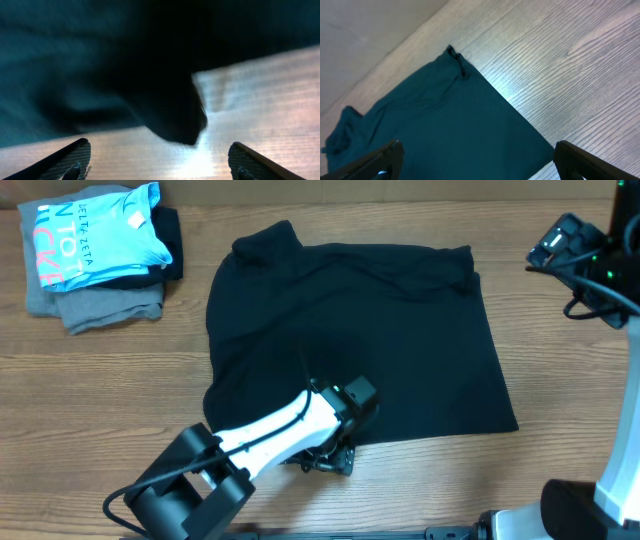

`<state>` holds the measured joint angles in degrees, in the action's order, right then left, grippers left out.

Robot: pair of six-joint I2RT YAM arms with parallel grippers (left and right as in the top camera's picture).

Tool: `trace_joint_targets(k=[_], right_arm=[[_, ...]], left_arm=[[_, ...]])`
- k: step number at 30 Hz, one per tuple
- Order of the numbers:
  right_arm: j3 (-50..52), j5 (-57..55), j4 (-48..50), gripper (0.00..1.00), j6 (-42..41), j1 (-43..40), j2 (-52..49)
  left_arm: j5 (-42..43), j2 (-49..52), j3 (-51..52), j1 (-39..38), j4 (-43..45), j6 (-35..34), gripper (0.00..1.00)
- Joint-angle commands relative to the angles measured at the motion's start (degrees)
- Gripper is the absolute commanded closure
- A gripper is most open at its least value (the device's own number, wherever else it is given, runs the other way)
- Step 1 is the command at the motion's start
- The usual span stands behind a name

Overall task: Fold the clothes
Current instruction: 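Grasp the bottom hem near center with the left gripper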

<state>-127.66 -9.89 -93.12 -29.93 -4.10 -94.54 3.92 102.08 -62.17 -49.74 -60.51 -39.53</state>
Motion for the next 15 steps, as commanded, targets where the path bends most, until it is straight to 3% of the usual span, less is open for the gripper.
trace_joint_targets(k=[1,11,15], right_arm=[[-0.57,-0.55,-0.04,0.0,0.42,-0.15,-1.33],[-0.57,-0.55,0.31,0.0,0.39,-0.15,-1.92],[-0.57,-0.55,0.04,0.0,0.39,-0.15,-2.03]], left_arm=[[0.09,2.16,0.35,2.58,1.95,4.61,0.11],[0.13,3.69,0.48,3.21,3.69,7.04,0.14],[-0.09,3.69,0.55,3.23,4.94,7.65,0.23]])
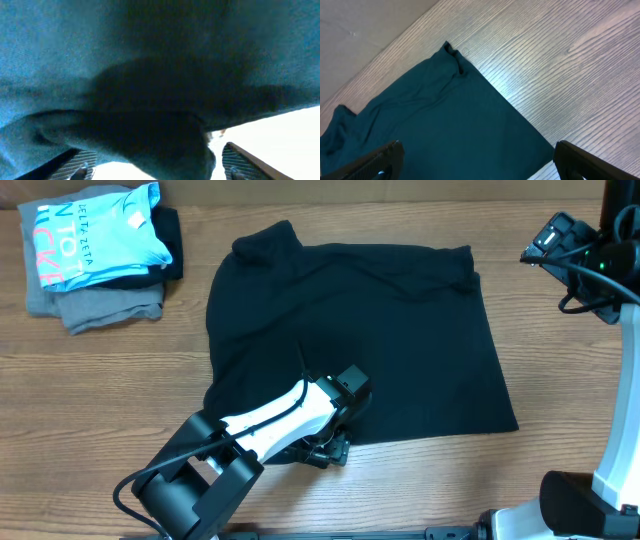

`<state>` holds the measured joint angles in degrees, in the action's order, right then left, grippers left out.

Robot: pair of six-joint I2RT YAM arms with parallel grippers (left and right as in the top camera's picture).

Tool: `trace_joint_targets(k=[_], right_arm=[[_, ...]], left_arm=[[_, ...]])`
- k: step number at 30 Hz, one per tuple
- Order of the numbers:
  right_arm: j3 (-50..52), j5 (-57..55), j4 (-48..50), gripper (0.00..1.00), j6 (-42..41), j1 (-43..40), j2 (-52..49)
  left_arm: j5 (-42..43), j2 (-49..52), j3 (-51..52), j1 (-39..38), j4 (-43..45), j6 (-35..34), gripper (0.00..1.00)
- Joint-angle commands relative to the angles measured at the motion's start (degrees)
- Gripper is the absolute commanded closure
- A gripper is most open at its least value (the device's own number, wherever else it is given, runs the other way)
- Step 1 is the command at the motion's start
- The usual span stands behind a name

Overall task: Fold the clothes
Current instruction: 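Grasp the bottom hem near center with the left gripper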

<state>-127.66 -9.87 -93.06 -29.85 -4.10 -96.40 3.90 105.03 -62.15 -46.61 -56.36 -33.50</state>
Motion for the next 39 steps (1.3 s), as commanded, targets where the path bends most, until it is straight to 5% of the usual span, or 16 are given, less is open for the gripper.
trace_joint_targets(k=[1,8,12,15,29,34,36,39], right_arm=[[-0.57,-0.57,-0.09,0.0,0.31,-0.15,-0.17],[-0.57,-0.57,-0.76,0.0,0.31,-0.15,-0.17],[-0.57,-0.59,-1.38,0.0,0.31,-0.15,-0.17],[-0.57,-0.61,-2.1,0.0,0.31,-0.15,-0.17],[5.99,-0.66,-3.96,0.0,-0.39,-0.17,-0.37],[12.7,-0.81,-3.58,0.0,-1.88,-0.17,-0.48],[15.1,-0.79,-3.52,0.0,-1.88,-0.15,-0.48],[17.88,-0.81,-3.69,0.0,-1.86,-0.15,-0.48]], left_arm=[[-0.04,0.74,0.52,0.09,0.98,1.81,0.25],[-1.55,0.74,0.61,0.09,0.9,2.34,0.4],[-1.55,0.74,0.61,0.09,0.74,2.71,0.64],[-1.75,0.72,0.59,0.11,0.04,2.67,0.95],[-7.43,-1.4,-2.32,0.09,-17.49,-5.25,0.96],[-7.28,-1.99,-2.32,0.09,-20.0,-5.25,0.88],[-7.04,-1.99,-2.29,0.09,-20.11,-4.81,0.54],[-6.84,-1.99,-2.29,0.09,-19.93,-3.78,0.2]])
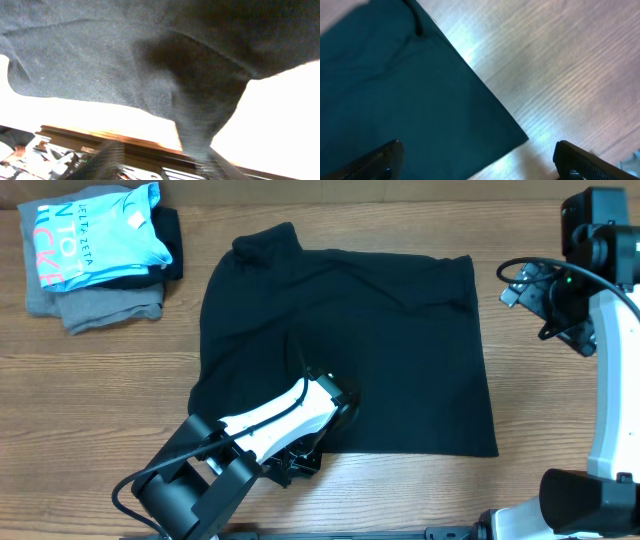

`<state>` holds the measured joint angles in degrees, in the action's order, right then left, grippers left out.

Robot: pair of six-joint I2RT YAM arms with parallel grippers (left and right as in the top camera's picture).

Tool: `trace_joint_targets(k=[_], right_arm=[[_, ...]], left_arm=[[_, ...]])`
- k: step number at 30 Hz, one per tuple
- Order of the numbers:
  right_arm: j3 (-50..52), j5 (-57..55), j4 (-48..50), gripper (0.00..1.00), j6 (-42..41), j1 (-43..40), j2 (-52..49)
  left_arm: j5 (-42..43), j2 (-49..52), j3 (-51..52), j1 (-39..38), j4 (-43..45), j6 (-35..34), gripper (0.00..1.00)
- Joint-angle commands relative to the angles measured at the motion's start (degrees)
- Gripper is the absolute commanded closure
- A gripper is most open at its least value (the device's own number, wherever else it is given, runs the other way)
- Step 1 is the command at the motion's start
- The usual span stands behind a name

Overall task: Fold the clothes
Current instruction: 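Grasp the bottom hem near center with the left gripper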

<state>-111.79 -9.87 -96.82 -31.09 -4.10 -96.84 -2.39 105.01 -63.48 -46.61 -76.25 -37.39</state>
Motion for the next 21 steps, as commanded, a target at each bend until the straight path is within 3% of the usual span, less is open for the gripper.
trace_joint_targets(k=[1,13,16,21], right_arm=[[3.13,-0.81,0.07,0.0,-0.61,-0.15,-0.04],[15.72,-0.55,5.38,0.0,-0.59,-0.15,-0.07],[17.46,-0.57,6.88,0.0,-0.59,-0.15,-0.07],[17.84,-0.5,8.37,0.0,-0.59,-0.15,-0.07]], left_arm=[[-0.55,-1.97,-0.96,0.09,-0.04,0.13,0.08],[-2.58,-1.97,-0.96,5.4,-0.74,0.7,0.0],[1.01,-1.97,-0.96,8.39,-0.85,5.14,0.02],[2.45,-1.97,-0.9,6.62,-0.63,5.66,0.05]])
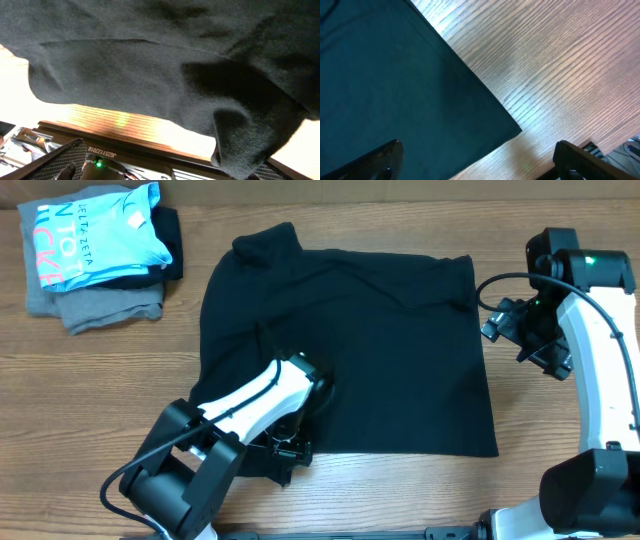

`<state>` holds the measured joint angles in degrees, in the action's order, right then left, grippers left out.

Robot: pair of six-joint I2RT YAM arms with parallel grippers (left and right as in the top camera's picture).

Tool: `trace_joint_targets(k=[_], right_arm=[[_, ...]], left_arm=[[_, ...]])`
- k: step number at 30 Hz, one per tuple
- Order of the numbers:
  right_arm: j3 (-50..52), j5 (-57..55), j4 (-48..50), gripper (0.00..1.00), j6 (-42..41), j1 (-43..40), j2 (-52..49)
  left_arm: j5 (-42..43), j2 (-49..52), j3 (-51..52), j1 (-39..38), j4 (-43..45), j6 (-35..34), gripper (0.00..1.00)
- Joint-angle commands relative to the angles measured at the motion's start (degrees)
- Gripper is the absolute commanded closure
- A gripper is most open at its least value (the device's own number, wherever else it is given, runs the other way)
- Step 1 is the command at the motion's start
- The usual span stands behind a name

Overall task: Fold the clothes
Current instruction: 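Grasp the bottom hem near center with the left gripper, then lower the right gripper to the shirt's bottom-right corner and grasp it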

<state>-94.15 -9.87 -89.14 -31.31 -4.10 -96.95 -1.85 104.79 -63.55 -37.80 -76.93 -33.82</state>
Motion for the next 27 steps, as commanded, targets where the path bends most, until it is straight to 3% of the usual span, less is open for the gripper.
trace_joint_targets(k=[1,7,17,22,24,27], right_arm=[[0.2,-0.5,1.01,0.0,-0.37,-0.15,0.0],[0.2,-0.39,1.29,0.0,-0.35,-0.15,0.0],[0.22,-0.39,0.66,0.0,-0.37,-0.15,0.0],[0.22,-0.39,1.03,0.0,-0.37,-0.15,0.0],[0.22,-0.39,1.07,0.0,-0.37,-0.15,0.0],[0.22,-0.39,1.18,0.0,-0.37,-0.15,0.0]], left_arm=[[2.34,-1.75,-0.83,-3.34,0.39,2.01,0.05],[4.63,-1.75,-0.28,-8.83,4.02,0.79,0.06],[6.43,-1.75,5.95,-9.11,10.14,0.61,0.19],[6.4,-1.75,7.06,-9.11,11.47,0.44,0.35],[6.29,-1.75,7.06,-9.01,11.45,0.55,0.52],[6.29,-1.75,7.06,-8.98,11.39,0.63,0.69]])
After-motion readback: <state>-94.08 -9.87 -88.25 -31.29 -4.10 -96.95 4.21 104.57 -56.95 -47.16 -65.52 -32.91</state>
